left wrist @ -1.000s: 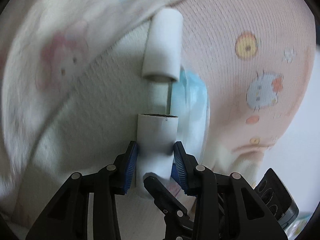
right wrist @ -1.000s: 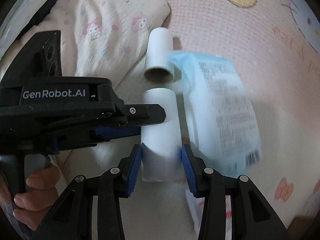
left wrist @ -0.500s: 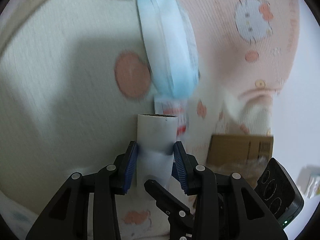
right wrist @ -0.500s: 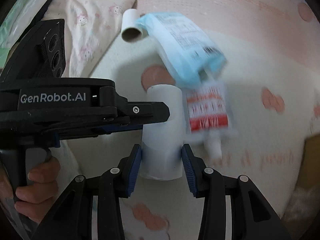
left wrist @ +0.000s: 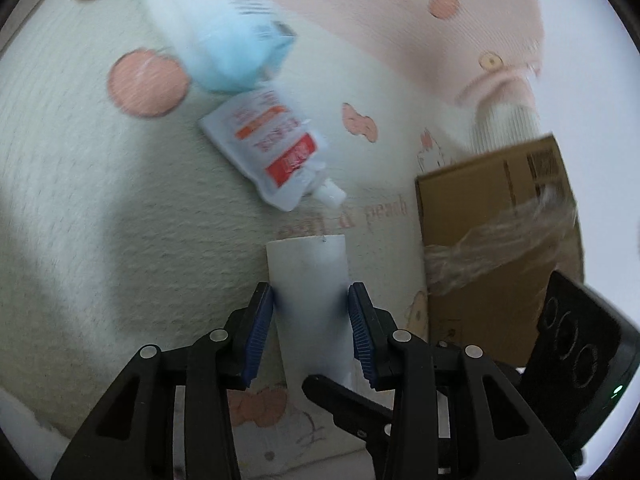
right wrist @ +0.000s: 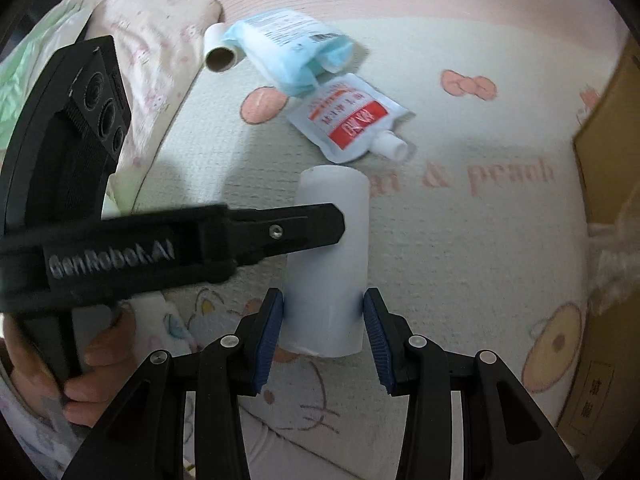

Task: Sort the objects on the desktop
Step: 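Carry the white tube in the right tool over to the cardboard box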

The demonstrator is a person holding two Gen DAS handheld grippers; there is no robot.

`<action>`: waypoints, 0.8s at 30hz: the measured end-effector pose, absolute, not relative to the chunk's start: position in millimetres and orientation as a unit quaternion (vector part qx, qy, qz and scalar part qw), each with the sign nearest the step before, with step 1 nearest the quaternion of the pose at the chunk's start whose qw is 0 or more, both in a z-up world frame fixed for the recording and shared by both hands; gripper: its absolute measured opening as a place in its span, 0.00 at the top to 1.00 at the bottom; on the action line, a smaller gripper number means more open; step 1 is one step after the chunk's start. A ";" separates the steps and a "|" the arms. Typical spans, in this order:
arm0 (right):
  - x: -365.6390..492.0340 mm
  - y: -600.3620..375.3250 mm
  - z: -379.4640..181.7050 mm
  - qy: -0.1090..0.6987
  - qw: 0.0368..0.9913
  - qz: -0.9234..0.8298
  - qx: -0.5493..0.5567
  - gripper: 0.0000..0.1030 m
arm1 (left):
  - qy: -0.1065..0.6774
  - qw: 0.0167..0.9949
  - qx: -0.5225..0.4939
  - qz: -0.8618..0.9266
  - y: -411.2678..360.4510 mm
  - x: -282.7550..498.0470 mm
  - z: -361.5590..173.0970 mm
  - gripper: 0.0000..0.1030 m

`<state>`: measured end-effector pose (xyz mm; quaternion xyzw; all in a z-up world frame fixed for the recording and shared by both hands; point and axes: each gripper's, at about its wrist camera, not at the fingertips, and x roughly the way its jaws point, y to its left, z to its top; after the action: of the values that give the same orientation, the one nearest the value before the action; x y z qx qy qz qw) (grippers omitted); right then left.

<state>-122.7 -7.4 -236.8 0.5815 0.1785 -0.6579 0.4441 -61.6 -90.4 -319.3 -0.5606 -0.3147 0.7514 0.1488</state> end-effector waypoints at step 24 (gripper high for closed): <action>-135.0 -22.0 -255.3 0.132 0.448 -0.647 0.603 0.57 | -0.343 0.171 -0.569 0.728 -86.6 -64.3 -318.9 0.56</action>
<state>-135.0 -22.0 -255.3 0.6031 0.1323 -0.6467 0.4479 -64.3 -86.6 -318.9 -0.5687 -0.3430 0.7278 0.1711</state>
